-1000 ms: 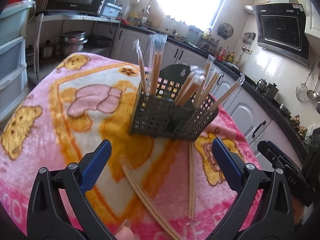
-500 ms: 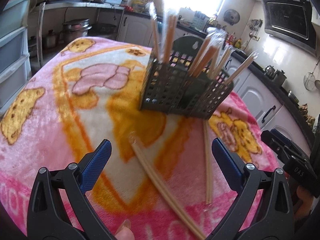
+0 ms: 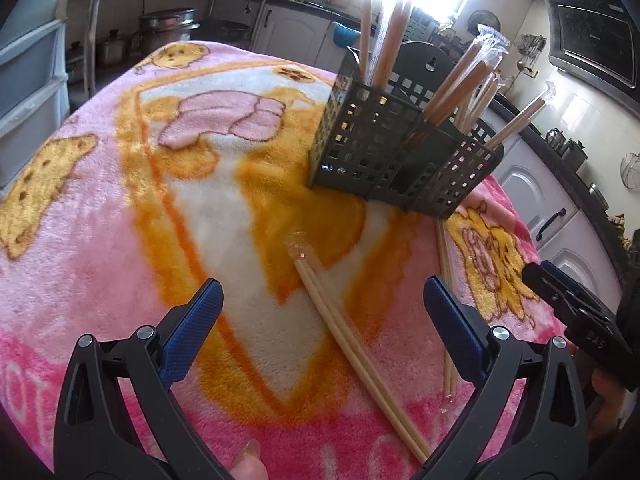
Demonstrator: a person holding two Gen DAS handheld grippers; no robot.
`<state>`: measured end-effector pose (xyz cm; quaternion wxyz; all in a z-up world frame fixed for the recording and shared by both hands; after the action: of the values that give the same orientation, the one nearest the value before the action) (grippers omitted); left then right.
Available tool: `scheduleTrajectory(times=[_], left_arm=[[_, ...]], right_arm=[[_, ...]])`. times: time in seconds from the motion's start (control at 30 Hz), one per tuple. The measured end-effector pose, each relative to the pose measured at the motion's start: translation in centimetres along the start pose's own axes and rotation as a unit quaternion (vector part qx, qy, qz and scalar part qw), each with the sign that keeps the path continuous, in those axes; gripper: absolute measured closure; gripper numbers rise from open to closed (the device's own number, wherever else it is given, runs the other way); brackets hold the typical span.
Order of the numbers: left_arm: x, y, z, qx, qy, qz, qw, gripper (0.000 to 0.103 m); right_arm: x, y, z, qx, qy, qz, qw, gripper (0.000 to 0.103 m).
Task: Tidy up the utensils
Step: 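Withdraw both open tools from the caddy toward the last chopsticks on the blanket, then close the left tool on a chopstick while the right tool grasps a wrapped chopstick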
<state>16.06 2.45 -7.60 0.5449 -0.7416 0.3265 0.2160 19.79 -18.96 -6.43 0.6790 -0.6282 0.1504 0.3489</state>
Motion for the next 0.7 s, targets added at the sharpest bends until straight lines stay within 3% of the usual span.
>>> scheduleTrajectory(times=[0.1,0.27,0.53,0.7], left_arm=[[0.8,0.3,-0.4,-0.003,0.023,0.014,0.9996,0.013],[2.4,0.9,-0.4,-0.014,0.032,0.041,0.9985,0.035],[4.5,-0.5,0.3,-0.036,0.02,0.058,0.9975,0.046],[5.4,-1.1,0.6,-0.019,-0.009,0.056,0.9982,0.065]], right_arm=[[1.1,-0.3,0.1,0.011,-0.011,0.012,1.0,0.017],[3.0,-1.1,0.2,0.028,-0.017,0.03,0.999,0.023],[6.6,-1.3,-0.2,0.065,-0.007,0.068,0.996,0.036],[8.2,-1.9,-0.1,0.084,-0.002,0.071,0.994,0.043]])
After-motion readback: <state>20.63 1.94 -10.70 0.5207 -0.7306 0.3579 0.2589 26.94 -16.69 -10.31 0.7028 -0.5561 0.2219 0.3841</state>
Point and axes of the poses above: each gripper's, at about its wrist camera, not at the fingertips, and x roughly the way its jaws point, z to its left, y to its underside, the point moved 5 cm from there along x, roughly the way its jaws point, and after that the axes turned 3 degrees about x, right-handed, at the moved point
